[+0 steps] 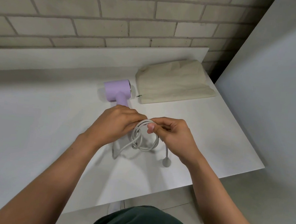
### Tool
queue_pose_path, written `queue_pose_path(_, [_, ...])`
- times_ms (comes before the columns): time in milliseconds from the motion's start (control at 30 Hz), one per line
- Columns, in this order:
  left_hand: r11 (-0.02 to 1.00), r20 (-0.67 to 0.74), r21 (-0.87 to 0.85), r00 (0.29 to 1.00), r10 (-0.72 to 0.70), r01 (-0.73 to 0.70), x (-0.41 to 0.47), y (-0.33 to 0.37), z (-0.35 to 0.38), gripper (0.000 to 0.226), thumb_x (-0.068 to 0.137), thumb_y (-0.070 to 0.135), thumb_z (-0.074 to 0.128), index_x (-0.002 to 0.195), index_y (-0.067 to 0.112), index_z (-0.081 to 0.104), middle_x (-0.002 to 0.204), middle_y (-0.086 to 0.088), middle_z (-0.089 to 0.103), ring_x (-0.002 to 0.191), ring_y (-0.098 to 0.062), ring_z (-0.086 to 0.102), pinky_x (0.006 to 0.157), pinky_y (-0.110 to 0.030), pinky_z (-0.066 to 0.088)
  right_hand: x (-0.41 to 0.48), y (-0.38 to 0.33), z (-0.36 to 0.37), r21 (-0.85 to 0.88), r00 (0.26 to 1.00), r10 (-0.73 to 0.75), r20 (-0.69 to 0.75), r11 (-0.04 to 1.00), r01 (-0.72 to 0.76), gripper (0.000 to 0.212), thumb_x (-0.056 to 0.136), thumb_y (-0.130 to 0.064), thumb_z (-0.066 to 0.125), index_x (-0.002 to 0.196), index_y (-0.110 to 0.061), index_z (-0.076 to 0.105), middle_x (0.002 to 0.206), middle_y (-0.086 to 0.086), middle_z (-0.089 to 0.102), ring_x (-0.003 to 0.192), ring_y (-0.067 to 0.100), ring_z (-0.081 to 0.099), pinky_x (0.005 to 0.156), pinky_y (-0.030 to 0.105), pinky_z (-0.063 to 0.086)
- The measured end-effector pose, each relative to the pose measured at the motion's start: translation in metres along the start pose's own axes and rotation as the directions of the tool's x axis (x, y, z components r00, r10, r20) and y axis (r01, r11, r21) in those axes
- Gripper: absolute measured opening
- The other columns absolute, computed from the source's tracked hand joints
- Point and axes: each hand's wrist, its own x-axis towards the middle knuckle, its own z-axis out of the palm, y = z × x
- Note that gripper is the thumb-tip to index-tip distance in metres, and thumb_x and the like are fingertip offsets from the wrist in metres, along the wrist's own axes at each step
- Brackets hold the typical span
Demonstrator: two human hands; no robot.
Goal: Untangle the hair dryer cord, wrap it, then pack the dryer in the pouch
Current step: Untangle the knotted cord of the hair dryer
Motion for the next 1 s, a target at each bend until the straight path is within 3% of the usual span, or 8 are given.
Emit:
queue_pose_path(100, [0.993, -0.097, 0.081, 0.992, -0.081, 0.089, 0.0, 0.005, 0.004, 0.036, 0.097, 0.04, 0.04, 0.105, 0.031, 0.073, 0.085, 0.007, 0.074, 0.077, -0.026, 0.065, 0.06, -0.041, 0.053, -0.003, -0.001, -0.002, 0.055, 1.0, -0.01, -0.009, 0.998, 0.011, 0.013, 0.096, -0.014, 0.073, 0.105, -0.008, 0.08, 0.081, -0.006, 0.076, 0.066, -0.002, 0.063, 0.068, 0.009, 0.045])
queue_pose_path(200, [0.957, -0.192, -0.013, 0.939, -0.285, 0.288, 0.0, 0.009, 0.007, 0.043, 0.1, 0.047, 0.033, 0.106, 0.028, 0.071, 0.079, 0.002, 0.073, 0.071, -0.031, 0.064, 0.062, -0.04, 0.053, -0.002, -0.003, -0.001, 0.095, 1.0, -0.014, -0.006, 0.995, 0.015, 0.019, 0.096, -0.008, 0.072, 0.114, -0.01, 0.078, 0.08, -0.016, 0.076, 0.068, -0.002, 0.065, 0.07, 0.009, 0.047])
queue_pose_path(400, [0.855, -0.197, -0.133, 0.832, -0.519, 0.502, -0.001, -0.006, 0.013, 0.032, 0.106, 0.04, 0.043, 0.099, 0.025, 0.07, 0.083, -0.001, 0.075, 0.082, -0.036, 0.065, 0.067, -0.043, 0.055, -0.001, -0.004, 0.002, 0.059, 1.0, -0.01, -0.023, 0.998, 0.012, 0.009, 0.097, -0.009, 0.071, 0.099, -0.007, 0.08, 0.07, -0.011, 0.069, 0.057, 0.0, 0.054, 0.064, 0.01, 0.042])
queue_pose_path(533, [0.9, -0.175, -0.088, 0.883, -0.435, 0.426, 0.0, -0.008, 0.013, 0.028, 0.103, 0.04, 0.053, 0.127, 0.031, 0.065, 0.108, 0.001, 0.074, 0.103, -0.03, 0.066, 0.081, -0.043, 0.056, -0.002, 0.001, -0.001, 0.025, 0.998, 0.035, -0.05, 0.999, -0.034, 0.009, 0.096, -0.015, 0.072, 0.094, -0.015, 0.081, 0.073, -0.008, 0.071, 0.057, 0.007, 0.049, 0.061, 0.015, 0.041])
queue_pose_path(633, [0.995, -0.119, -0.017, 0.988, -0.101, 0.1, 0.002, -0.007, 0.008, 0.046, 0.101, 0.045, 0.05, 0.144, 0.029, 0.057, 0.136, 0.003, 0.062, 0.122, -0.02, 0.054, 0.1, -0.034, 0.044, -0.002, 0.004, -0.002, 0.02, 0.999, 0.047, -0.026, 0.999, -0.047, 0.009, 0.096, -0.014, 0.073, 0.095, -0.014, 0.081, 0.076, -0.004, 0.073, 0.059, 0.008, 0.05, 0.065, 0.019, 0.044])
queue_pose_path(733, [0.996, -0.105, 0.05, 0.992, 0.072, -0.067, 0.004, -0.006, 0.011, 0.037, 0.101, 0.04, 0.047, 0.123, 0.026, 0.074, 0.108, 0.004, 0.074, 0.099, -0.018, 0.063, 0.087, -0.028, 0.043, -0.003, 0.004, -0.004, 0.038, 0.999, 0.02, -0.034, 0.999, -0.019, 0.01, 0.096, -0.009, 0.071, 0.098, -0.005, 0.08, 0.07, -0.008, 0.071, 0.055, 0.0, 0.057, 0.061, 0.007, 0.041])
queue_pose_path(833, [0.995, -0.143, 0.102, 0.989, 0.02, -0.005, 0.005, 0.001, 0.015, 0.034, 0.102, 0.037, 0.044, 0.106, 0.026, 0.076, 0.083, 0.004, 0.073, 0.079, -0.024, 0.064, 0.072, -0.041, 0.048, -0.004, 0.006, -0.007, 0.069, 0.999, 0.015, -0.038, 0.998, -0.013, 0.013, 0.097, -0.009, 0.071, 0.106, -0.003, 0.079, 0.074, -0.005, 0.07, 0.057, -0.002, 0.06, 0.053, 0.006, 0.042])
queue_pose_path(1000, [0.947, -0.27, 0.064, 0.918, -0.289, 0.316, 0.007, -0.008, 0.008, 0.041, 0.105, 0.045, 0.039, 0.103, 0.025, 0.075, 0.083, 0.001, 0.076, 0.077, -0.032, 0.066, 0.061, -0.036, 0.051, 0.0, 0.01, -0.008, 0.084, 1.0, 0.025, -0.01, 0.996, -0.024, 0.02, 0.094, -0.012, 0.076, 0.112, -0.017, 0.08, 0.079, -0.009, 0.073, 0.064, 0.005, 0.057, 0.067, 0.02, 0.047])
